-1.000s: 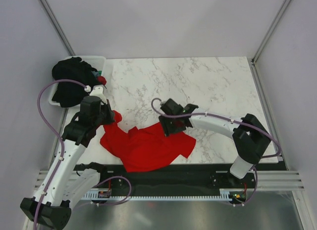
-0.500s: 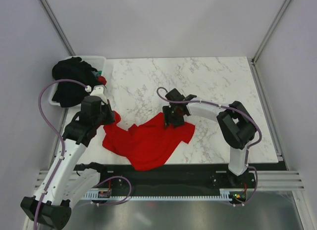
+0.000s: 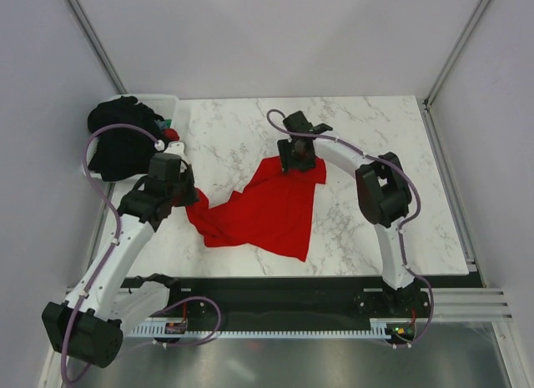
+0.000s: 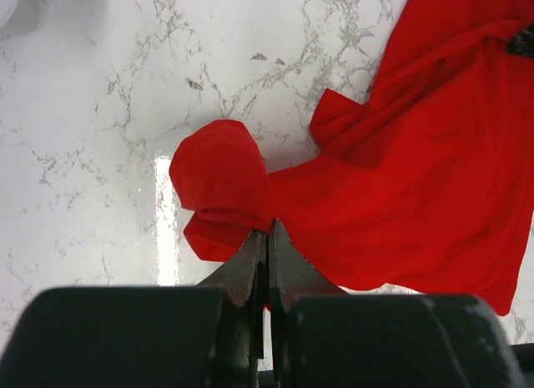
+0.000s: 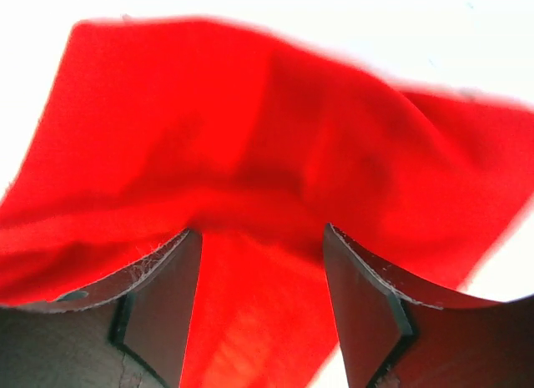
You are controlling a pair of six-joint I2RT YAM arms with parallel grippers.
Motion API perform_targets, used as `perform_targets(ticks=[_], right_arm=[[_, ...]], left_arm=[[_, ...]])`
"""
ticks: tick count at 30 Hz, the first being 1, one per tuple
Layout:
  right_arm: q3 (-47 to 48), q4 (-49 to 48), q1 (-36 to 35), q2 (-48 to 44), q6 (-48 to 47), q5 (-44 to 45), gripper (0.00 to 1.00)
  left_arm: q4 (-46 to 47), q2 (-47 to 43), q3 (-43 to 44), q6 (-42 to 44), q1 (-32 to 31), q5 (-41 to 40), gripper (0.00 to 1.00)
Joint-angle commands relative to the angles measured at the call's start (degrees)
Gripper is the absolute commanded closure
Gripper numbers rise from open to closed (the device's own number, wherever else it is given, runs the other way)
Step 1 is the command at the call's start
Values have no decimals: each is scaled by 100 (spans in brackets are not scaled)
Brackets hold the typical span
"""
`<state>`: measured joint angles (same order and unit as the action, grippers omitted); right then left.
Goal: Fold and stack the t-shirts
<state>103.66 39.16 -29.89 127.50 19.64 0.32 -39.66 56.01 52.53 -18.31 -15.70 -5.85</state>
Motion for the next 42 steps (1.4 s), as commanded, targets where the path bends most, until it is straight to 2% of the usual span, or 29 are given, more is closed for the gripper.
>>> perform_targets(ticks=[1, 3, 6, 7, 9, 10, 13, 16, 20, 33, 36, 38, 39, 40, 42], right_arm=[[-675, 216, -61, -1444, -215, 557, 32], [-1248, 163, -87, -2358, 21, 636, 32], [-2584, 31, -157, -3525, 538, 426, 34], [-3327, -65, -201, -3791, 689, 347, 35], [-4052, -223, -499, -4519, 1032, 154, 38], [-4664, -363, -631, -4706, 1390, 135, 37], [-5598, -697, -1254, -5200, 2084, 83, 39], [-6197, -1146, -1800, -5358, 2622, 21, 39], [-6323, -1472, -2353, -5061, 2896, 117, 39], [-5910, -1367, -2961, -4014, 3099, 820, 39], [-5831, -1244, -2979, -3891, 3107, 987, 45], [-5769, -1165, -3005, -3830, 3116, 1058, 56], [-5725, -1095, -3014, -3795, 3108, 1136, 63], [-5716, -1068, -3031, -3742, 3073, 1163, 84], [-5690, -981, -3049, -3698, 3046, 1277, 96]], left_arm=[[301, -64, 38, 169, 41, 31, 98], [301, -151, 29, 135, 41, 127, 98], [292, -222, -24, 126, 32, 101, 98], [292, -239, -33, 125, 32, 93, 98], [266, -248, -24, 117, 41, 154, 98], [222, -309, -15, 99, 32, 198, 98], [-67, -459, 11, -111, 41, 268, 98], [-200, -740, -94, -235, 41, 426, 98], [-227, -1048, -217, -252, 41, 365, 98], [-200, -1224, -296, -296, 32, 286, 98], [-200, -1242, -296, -296, 32, 286, 98], [-191, -1241, -296, -296, 24, 295, 98], [-191, -1241, -296, -296, 24, 295, 98], [-191, -1250, -296, -296, 24, 286, 98], [-191, -1250, -305, -296, 24, 277, 98]])
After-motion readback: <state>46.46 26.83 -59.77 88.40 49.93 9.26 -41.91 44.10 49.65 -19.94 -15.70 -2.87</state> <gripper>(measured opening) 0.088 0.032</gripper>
